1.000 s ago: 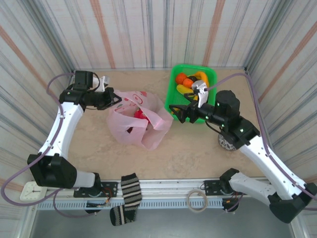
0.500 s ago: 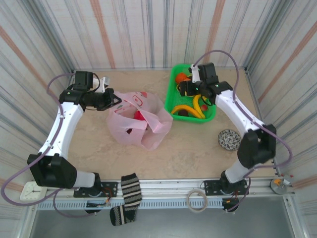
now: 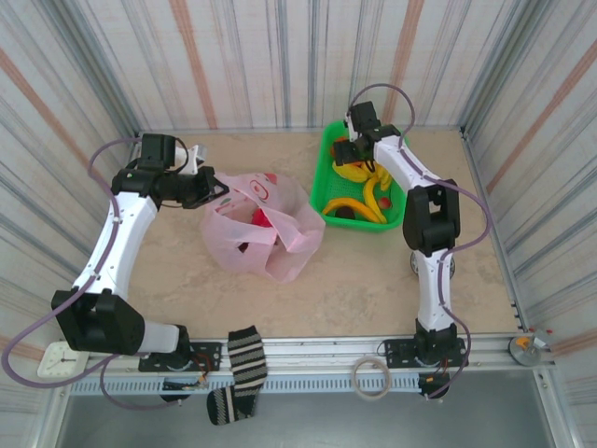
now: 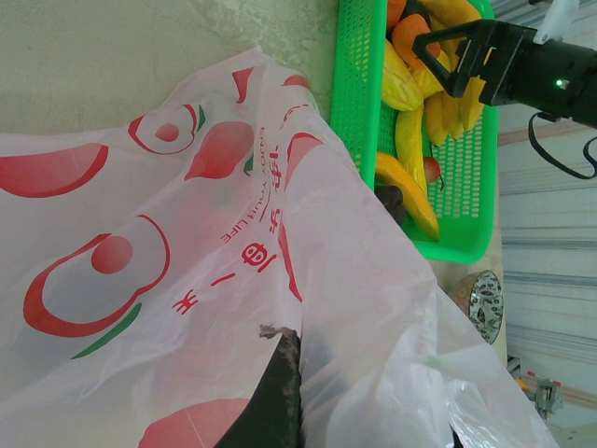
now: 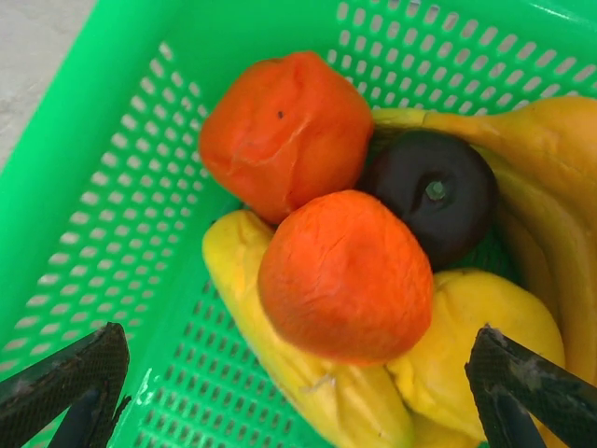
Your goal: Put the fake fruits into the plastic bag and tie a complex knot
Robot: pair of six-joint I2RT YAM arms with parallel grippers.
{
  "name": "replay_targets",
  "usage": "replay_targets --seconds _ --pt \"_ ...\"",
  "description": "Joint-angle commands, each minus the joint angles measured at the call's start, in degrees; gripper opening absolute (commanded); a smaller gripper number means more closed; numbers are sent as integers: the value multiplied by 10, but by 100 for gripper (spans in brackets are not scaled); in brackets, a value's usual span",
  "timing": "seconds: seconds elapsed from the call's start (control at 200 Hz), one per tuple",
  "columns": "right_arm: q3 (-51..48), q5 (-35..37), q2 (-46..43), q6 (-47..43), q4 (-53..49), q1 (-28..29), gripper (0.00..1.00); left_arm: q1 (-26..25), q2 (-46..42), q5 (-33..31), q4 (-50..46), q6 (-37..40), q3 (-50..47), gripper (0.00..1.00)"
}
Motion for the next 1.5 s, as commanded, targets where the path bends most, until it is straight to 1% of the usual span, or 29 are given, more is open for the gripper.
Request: replay_targets --seconds 0.0,0.23,0.501,0.731,0.837,0.977,1.052,1.122,1.272,1.388,1.493 --pt "48 -4 32 -2 -48 -9 95 4 -14 3 -19 12 8 0" --pt "60 -31 60 0 -45 -13 90 4 -13 -2 -24 14 11 0" --pt "86 -36 89 -3 -52 -15 79 4 -12 -2 -26 14 14 0" --pt "92 -34 104 -5 -53 -15 74 4 -11 -1 -28 14 15 0" --pt "94 -33 106 -7 -46 -15 70 4 -13 -3 -29 14 14 0" --pt "93 -31 100 -9 -41 -15 57 4 -13 -5 -31 14 15 0" --pt "90 -30 89 -10 -41 -15 51 4 -13 -5 -30 14 15 0" --pt "85 -33 75 -12 -40 -15 48 4 -13 -5 -30 14 14 0" --pt "51 -32 27 -13 -30 -15 46 4 -15 -3 -30 13 13 0" --pt "-8 -42 -35 -8 1 -14 46 4 -15 -3 -30 14 11 0" --pt "-86 -49 -106 3 35 -9 45 3 -14 -1 -28 13 11 0"
